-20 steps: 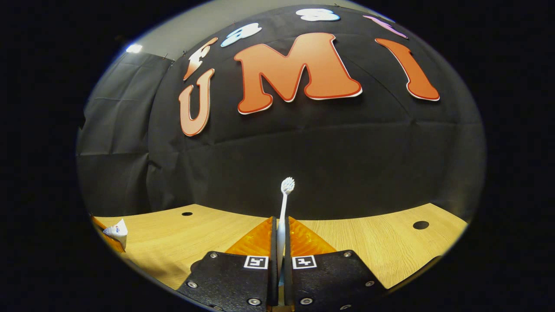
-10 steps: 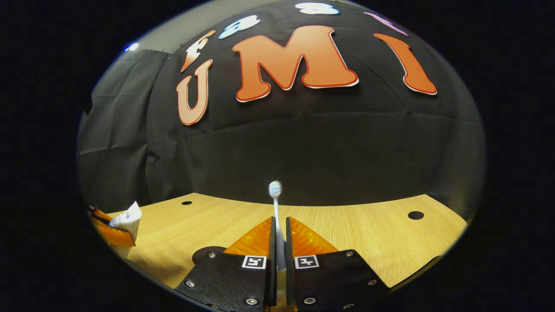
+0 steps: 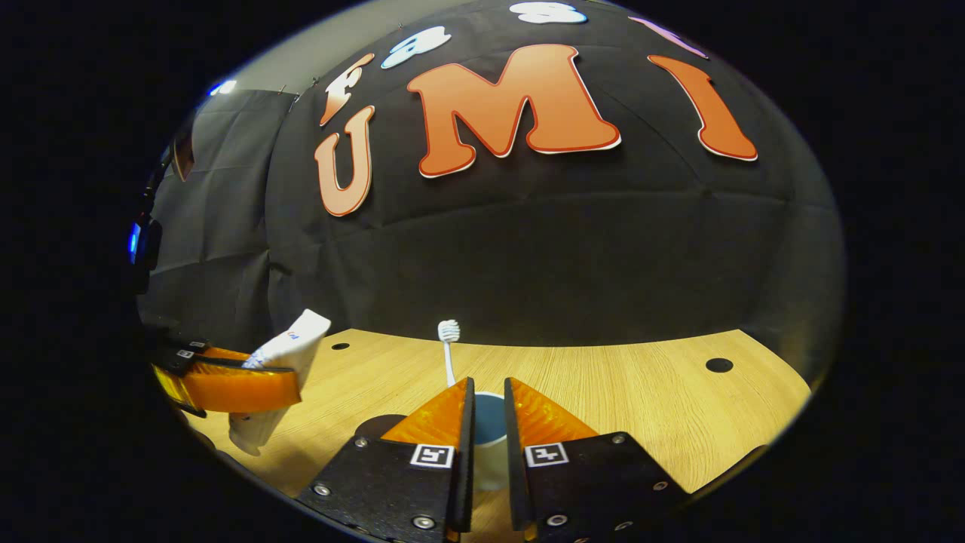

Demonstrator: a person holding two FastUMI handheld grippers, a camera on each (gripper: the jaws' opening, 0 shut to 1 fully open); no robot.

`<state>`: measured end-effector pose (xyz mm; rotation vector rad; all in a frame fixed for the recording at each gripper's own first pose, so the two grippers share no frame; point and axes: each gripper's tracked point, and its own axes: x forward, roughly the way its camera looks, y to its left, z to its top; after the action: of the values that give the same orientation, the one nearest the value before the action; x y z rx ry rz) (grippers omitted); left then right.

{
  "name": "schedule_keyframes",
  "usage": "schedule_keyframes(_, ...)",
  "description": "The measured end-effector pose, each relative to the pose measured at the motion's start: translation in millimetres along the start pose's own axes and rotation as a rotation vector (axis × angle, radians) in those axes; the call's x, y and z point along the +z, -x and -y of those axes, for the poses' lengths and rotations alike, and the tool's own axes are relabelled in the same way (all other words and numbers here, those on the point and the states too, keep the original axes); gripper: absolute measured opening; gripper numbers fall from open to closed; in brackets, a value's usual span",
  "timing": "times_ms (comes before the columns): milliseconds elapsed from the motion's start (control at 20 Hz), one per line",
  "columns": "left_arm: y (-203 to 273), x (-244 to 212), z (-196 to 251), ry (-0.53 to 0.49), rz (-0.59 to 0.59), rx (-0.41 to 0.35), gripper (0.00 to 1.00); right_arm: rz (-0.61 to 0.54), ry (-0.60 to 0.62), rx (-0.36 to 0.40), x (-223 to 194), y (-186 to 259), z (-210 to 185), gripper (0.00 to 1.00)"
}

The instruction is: Put the toothbrush and toothpaste on the desktop into the cup, then pick up the cup and place it on the coaster on the desktop.

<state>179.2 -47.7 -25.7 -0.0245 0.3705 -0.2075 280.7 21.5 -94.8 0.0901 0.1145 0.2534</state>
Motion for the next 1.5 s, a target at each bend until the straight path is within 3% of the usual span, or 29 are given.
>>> schedule_keyframes(150,-12,4,11,0.014,0.013,-0.031,0.20,-0.036,-0.005,-0.012,-12,14,1,0.30)
schedule_keyframes(250,-19,14,15,0.018,0.040,-0.044,0.16,-0.028,0.000,-0.027,-8,25,7,0.33)
schedule_keyframes(500,-38,32,20,0.028,0.098,-0.049,0.17,0.039,-0.030,-0.067,9,52,25,0.40)
schedule_keyframes(750,-55,37,28,0.088,0.123,-0.071,0.16,0.032,-0.011,-0.126,5,76,54,0.52)
schedule_keyframes(1500,-113,57,40,0.102,0.212,-0.068,0.17,-0.019,0.030,-0.083,-11,103,50,0.73)
